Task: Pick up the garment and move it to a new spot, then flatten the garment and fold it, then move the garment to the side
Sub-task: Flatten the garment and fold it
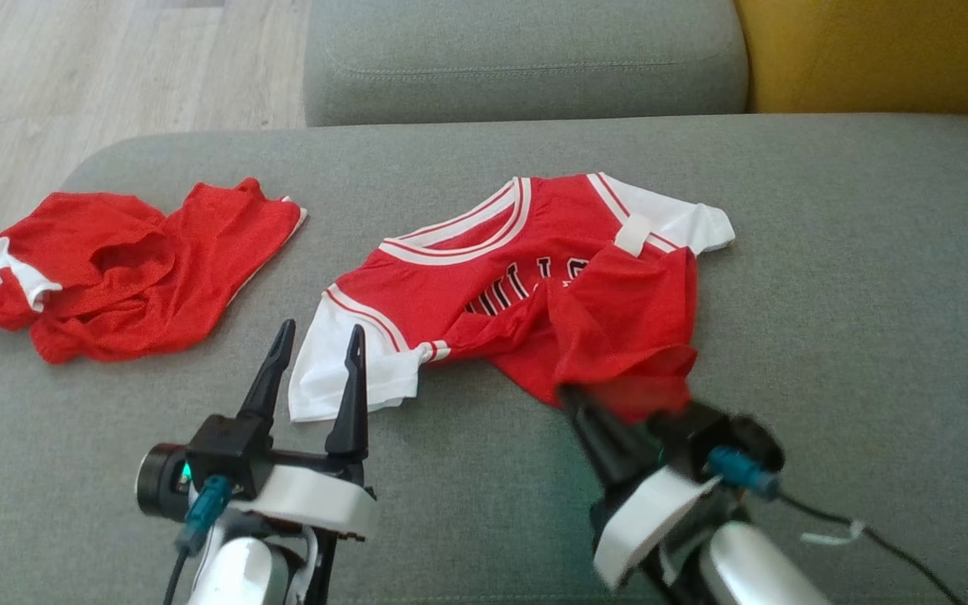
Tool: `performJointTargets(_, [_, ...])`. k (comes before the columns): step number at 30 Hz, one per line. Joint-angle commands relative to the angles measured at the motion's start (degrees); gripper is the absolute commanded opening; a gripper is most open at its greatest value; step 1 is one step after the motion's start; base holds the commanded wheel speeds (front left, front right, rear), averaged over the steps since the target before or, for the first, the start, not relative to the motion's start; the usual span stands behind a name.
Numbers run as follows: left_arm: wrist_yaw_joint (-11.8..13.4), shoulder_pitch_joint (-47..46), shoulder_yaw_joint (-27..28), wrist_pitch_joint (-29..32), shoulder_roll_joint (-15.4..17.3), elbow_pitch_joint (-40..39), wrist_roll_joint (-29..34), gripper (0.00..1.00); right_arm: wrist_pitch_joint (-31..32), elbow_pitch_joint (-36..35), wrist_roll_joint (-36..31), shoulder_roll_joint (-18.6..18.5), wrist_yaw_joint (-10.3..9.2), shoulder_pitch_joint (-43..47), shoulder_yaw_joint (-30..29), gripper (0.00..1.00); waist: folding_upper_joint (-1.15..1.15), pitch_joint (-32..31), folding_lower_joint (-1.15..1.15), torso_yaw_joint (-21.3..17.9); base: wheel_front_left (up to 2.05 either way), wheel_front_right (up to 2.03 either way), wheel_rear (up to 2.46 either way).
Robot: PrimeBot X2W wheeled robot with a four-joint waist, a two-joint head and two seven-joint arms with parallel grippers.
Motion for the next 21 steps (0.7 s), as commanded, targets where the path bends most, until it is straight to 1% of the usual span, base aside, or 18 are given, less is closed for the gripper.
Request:
performJointTargets(1, [0.24,-2.10,2.43,-0.31,0.09,-1.94,-0.09,1.00,1.26,-2.12,0.82,0.20,0.22,-0.90,1.90,0.00,0.00,-0.16,0.00,0.02,0.00,0.00,0.00])
performJointTargets(6, [-0.03,-1.88,2.64,-0.31,0.09,-1.83,0.19,1.00,4.34,-2.41,4.88,-0.46,0.22,1.34,7.69,0.00,0.00,-0.29,0.00,-0.01,0.00,0.00,0.00])
performJointTargets(12, [-0.19,-1.58,2.90,-0.31,0.09,-1.57,0.32,1.00,8.22,-0.93,8.34,-2.31,0.22,1.78,11.54,0.00,0.00,-0.36,0.00,-0.31,0.00,0.00,0.00])
performJointTargets(13, [-0.22,-1.54,2.92,-0.31,0.09,-1.55,0.33,1.00,8.31,-0.87,8.44,-2.54,0.22,1.66,11.73,0.16,0.00,-0.36,0.00,-0.38,0.00,0.00,0.00])
performJointTargets(14, [-0.23,-1.51,2.96,-0.31,0.09,-1.55,0.35,1.00,8.03,-0.88,8.53,-2.60,0.22,1.64,11.47,1.00,0.00,-0.37,0.00,-0.47,0.00,0.00,0.00])
performJointTargets(17, [-0.21,-1.45,3.14,-0.31,0.09,-1.63,0.38,1.00,7.72,-1.13,8.89,-2.56,0.22,1.52,10.39,1.00,0.00,-0.39,0.00,-0.82,0.00,0.00,0.00])
performJointTargets(21, [-0.19,-1.30,3.49,-0.31,0.09,-1.67,0.45,1.00,5.78,-2.77,8.08,-2.41,0.22,0.77,8.52,1.00,0.00,-0.45,0.00,-1.63,0.00,0.00,0.00])
